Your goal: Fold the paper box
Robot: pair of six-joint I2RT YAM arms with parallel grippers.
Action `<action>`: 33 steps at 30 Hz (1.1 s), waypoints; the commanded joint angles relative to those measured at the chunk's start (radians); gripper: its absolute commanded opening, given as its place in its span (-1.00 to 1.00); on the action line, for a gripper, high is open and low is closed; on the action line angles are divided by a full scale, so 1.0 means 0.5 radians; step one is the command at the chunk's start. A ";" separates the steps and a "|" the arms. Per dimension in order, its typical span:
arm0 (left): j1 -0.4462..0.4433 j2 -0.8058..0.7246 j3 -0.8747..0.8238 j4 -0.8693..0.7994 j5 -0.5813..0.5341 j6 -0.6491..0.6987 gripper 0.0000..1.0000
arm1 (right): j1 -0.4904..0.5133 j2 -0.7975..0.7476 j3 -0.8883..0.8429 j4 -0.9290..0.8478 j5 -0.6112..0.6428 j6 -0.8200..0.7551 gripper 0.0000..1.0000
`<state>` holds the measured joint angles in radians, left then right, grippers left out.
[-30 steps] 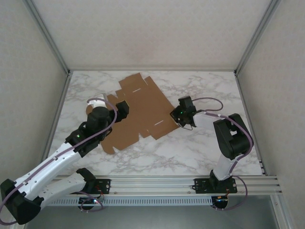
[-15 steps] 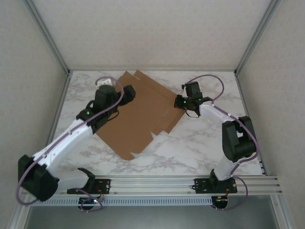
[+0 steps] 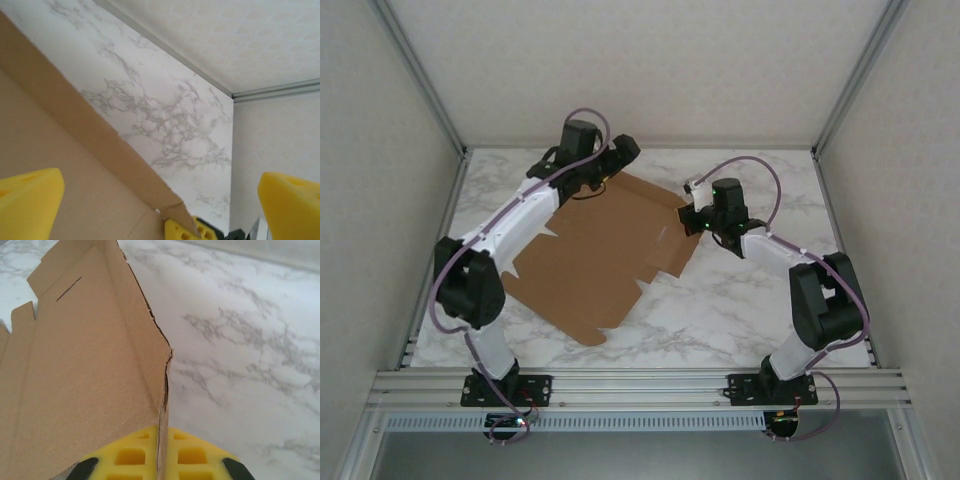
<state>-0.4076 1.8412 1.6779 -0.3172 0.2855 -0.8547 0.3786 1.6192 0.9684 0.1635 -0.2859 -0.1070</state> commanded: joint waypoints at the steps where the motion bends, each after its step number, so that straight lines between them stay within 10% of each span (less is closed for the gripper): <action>1: 0.034 0.178 0.261 -0.336 0.106 -0.215 0.98 | 0.022 -0.111 -0.012 0.150 -0.015 -0.240 -0.94; 14: 0.161 0.497 0.459 -0.651 0.164 -0.435 0.91 | 0.199 -0.210 -0.130 0.260 0.235 -0.598 -0.88; 33: 0.236 0.622 0.464 -0.519 0.227 -0.465 -0.69 | 0.246 -0.283 -0.188 0.342 0.405 -0.697 -0.86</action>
<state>-0.3088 2.1250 1.8877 -0.5800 0.4049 -1.0782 0.4965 1.5169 0.8848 0.2859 -0.1184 -0.4351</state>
